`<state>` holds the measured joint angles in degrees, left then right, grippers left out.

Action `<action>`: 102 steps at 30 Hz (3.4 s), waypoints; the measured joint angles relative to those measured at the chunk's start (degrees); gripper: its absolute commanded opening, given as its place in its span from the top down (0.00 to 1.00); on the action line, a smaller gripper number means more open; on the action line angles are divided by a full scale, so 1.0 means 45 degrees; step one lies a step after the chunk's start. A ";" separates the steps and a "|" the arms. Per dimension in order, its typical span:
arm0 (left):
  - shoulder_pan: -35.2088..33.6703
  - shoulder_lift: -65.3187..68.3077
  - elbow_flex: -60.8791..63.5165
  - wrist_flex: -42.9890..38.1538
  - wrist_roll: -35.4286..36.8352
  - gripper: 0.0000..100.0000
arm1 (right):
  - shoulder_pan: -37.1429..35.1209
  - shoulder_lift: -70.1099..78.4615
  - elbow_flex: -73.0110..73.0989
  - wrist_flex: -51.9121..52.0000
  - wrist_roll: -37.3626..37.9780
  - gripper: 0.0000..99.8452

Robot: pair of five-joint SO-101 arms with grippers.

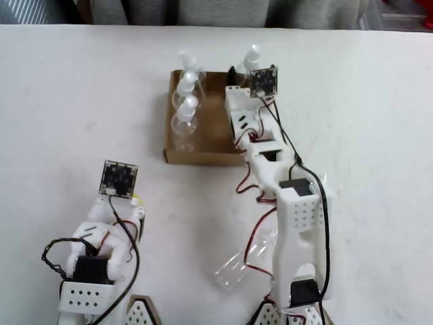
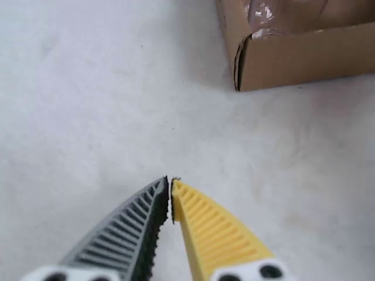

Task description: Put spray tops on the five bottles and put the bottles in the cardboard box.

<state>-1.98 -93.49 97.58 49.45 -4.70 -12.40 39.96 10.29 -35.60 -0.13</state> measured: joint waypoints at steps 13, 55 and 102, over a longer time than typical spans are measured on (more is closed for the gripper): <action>0.0000 0.0000 0.0000 0.0000 0.0000 0.97 | 0.0000 -0.0527 -0.0039 0.1153 -0.0703 0.59; 0.0000 0.0000 0.0000 0.0000 0.0000 0.97 | 0.1074 -1.0589 0.2305 0.7306 -0.0723 0.59; 0.0000 0.0000 0.0000 0.0000 0.0000 0.97 | 0.6271 -1.6469 0.9729 2.0259 0.4650 0.77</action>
<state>-1.98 -93.49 97.58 49.45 -4.70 15.82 -34.15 54.07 55.56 20.79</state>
